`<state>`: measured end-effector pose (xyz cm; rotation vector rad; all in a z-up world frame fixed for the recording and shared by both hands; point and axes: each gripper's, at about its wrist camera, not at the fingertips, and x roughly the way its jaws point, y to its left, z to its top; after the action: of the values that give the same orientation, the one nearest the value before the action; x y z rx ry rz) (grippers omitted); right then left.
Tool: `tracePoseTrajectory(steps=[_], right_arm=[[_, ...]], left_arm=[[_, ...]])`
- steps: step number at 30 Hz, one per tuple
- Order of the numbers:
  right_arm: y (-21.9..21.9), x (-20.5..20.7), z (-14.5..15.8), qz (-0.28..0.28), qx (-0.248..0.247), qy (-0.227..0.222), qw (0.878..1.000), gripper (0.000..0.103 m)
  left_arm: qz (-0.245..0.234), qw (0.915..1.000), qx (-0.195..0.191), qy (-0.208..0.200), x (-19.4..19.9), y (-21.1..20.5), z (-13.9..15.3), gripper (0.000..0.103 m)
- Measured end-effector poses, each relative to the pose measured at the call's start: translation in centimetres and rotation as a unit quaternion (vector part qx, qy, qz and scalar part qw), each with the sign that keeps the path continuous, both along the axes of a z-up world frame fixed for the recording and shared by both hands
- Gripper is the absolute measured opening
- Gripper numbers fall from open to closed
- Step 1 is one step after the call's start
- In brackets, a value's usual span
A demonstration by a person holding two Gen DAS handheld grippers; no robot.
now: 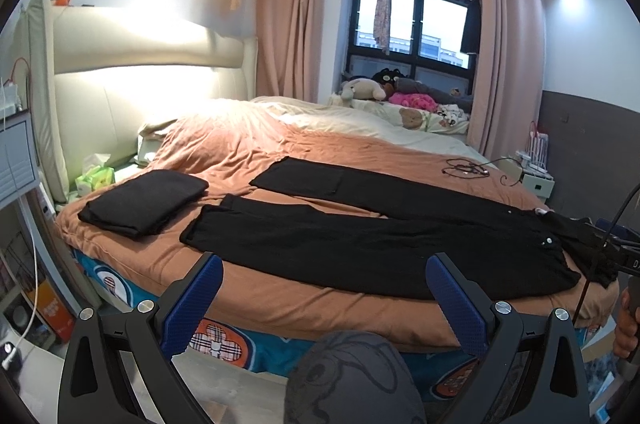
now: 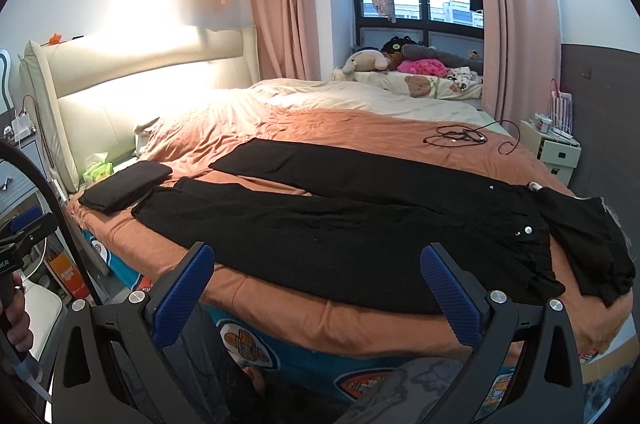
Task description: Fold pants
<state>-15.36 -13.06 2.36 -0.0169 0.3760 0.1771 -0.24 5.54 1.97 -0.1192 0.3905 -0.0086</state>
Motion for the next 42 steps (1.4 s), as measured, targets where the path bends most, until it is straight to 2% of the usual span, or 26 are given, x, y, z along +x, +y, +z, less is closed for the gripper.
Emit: tracePoseTrajectory(steps=[9, 18, 23, 35, 42], right_arm=[[0.2, 2.4, -0.3, -0.015, 0.011, -0.003, 1.0, 0.103], [0.6, 4.2, 0.0, -0.035, 0.007, 0.025, 0.999, 0.103], [0.7, 5.1, 0.4, -0.042, 0.008, 0.03, 0.999, 0.103], [-2.5, 8.3, 0.2, -0.076, 0.029, 0.064, 0.995, 0.103], [-4.8, 9.0, 0.2, -0.122, 0.045, 0.088, 0.988, 0.103]], left_arm=[[0.005, 0.9998, -0.014, 0.012, 2.5, 1.9, -0.8, 0.103], [0.006, 0.9989, -0.034, 0.03, 5.0, 3.6, -1.9, 0.103], [0.011, 0.9986, -0.032, 0.04, 6.4, 3.7, -2.4, 0.102], [0.031, 0.9955, -0.056, 0.069, 10.9, 5.9, -3.7, 0.102], [0.048, 0.9922, -0.071, 0.09, 13.9, 8.0, -5.3, 0.096]])
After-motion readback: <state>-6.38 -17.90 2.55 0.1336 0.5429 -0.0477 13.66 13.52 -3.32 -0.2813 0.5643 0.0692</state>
